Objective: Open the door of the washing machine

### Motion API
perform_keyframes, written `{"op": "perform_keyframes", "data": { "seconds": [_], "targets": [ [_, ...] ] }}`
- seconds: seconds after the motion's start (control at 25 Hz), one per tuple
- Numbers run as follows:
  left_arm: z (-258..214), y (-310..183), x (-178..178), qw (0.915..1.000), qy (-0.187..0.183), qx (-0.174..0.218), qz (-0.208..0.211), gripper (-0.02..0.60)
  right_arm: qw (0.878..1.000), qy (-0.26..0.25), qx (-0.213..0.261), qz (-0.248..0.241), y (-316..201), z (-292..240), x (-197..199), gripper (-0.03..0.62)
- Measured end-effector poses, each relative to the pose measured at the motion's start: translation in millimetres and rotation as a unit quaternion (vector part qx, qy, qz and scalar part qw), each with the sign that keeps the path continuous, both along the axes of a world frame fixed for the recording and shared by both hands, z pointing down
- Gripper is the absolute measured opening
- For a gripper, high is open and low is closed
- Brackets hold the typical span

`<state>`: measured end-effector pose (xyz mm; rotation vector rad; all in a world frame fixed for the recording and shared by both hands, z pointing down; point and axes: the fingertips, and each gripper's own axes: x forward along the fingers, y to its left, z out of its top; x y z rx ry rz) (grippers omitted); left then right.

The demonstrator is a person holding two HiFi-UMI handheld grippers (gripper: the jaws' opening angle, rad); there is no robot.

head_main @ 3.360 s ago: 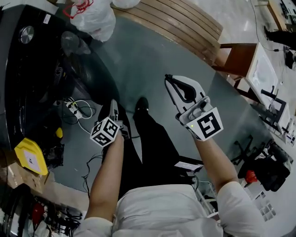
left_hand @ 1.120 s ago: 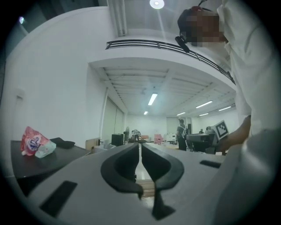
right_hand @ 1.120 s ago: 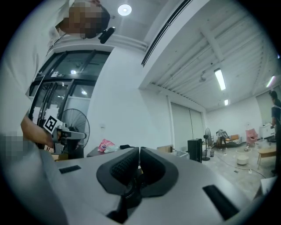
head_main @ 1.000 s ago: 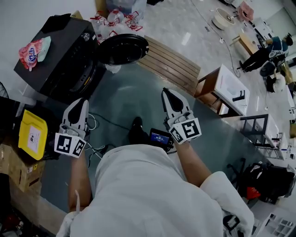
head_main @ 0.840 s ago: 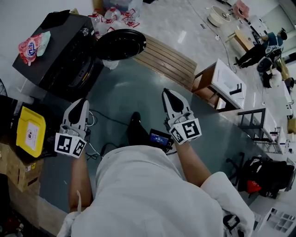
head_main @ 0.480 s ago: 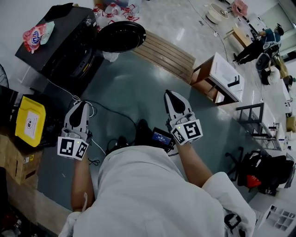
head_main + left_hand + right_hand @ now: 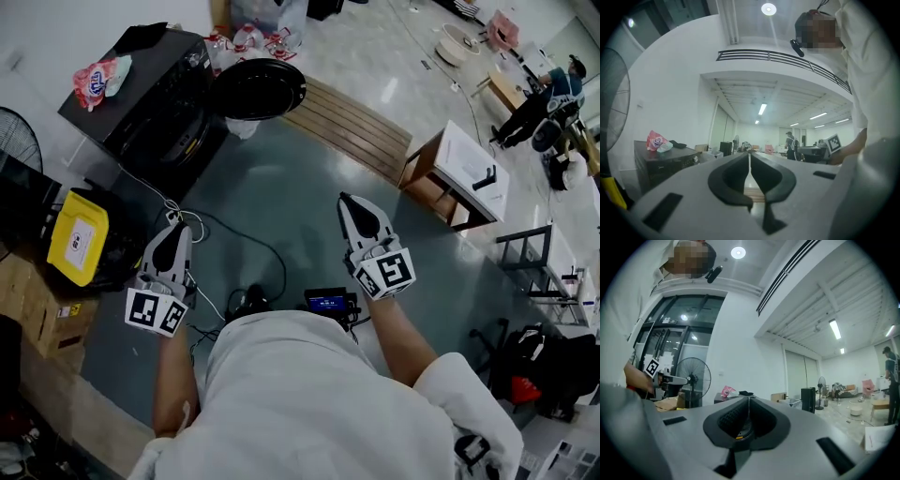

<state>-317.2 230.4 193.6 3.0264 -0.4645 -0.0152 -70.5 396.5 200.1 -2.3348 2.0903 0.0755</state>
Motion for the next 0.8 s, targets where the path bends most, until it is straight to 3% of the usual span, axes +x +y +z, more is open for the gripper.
{"op": "perform_keyframes", "data": {
  "seconds": [0.16,0.32,0.6,0.8],
  "targets": [
    [-0.6,45.9,18.5,0.9997,-0.019,0.003,0.013,0.020,1.000,0.009,0.012,-0.002,42.5,-9.0,5.8,0.032],
    [-1.3,89.0,26.9,0.9996,-0.023,0.012,0.012,0.020,1.000,-0.008,-0.006,-0.002,80.6,19.8,11.0,0.032],
    [24.0,125.5,4.7,0.9962,-0.055,0.011,-0.066,0.020,1.000,-0.011,-0.007,-0.019,117.0,44.1,-1.9,0.032],
    [34.3,135.3,-3.4,0.9937,-0.074,0.017,-0.083,0.020,1.000,-0.016,0.004,-0.020,125.0,46.8,-2.9,0.032]
  ]
}}
